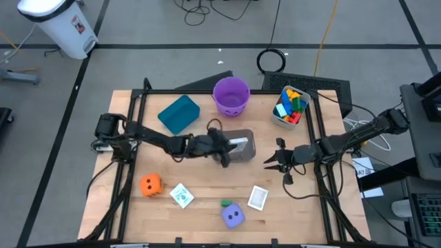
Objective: Pick & Place Toys
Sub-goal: Put the black deck of cards into the transparent black bin
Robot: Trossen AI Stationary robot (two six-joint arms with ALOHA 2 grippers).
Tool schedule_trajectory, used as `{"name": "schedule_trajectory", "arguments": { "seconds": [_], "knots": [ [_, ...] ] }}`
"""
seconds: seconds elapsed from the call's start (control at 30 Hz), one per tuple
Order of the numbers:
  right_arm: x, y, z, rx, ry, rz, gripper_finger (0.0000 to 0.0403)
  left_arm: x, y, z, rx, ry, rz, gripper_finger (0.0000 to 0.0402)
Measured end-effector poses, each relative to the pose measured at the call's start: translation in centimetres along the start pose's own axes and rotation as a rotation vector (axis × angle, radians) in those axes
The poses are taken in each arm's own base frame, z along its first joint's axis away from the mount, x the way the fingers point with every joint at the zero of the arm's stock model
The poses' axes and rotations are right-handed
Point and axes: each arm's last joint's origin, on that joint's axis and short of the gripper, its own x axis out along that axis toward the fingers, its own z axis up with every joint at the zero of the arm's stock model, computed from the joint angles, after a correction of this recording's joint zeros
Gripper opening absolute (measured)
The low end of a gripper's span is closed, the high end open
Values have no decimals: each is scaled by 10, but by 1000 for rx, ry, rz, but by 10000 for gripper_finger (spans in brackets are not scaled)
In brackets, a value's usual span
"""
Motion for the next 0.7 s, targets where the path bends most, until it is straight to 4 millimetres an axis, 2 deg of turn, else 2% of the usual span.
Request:
{"name": "schedule_trajectory", "arguments": {
  "seconds": [0.07,0.17,0.3,0.7],
  "knots": [
    [0,0,0,-3,3,0,71,-1,13,-4,-107,-10,-31,67],
    [0,0,0,-11,0,0,69,-1,25,-10,-176,35,-21,67],
    [0,0,0,-13,-5,-1,68,0,28,-16,-197,82,5,74],
    [0,0,1,-8,-15,-2,64,-1,26,-16,-173,83,-4,194]
  ]
}}
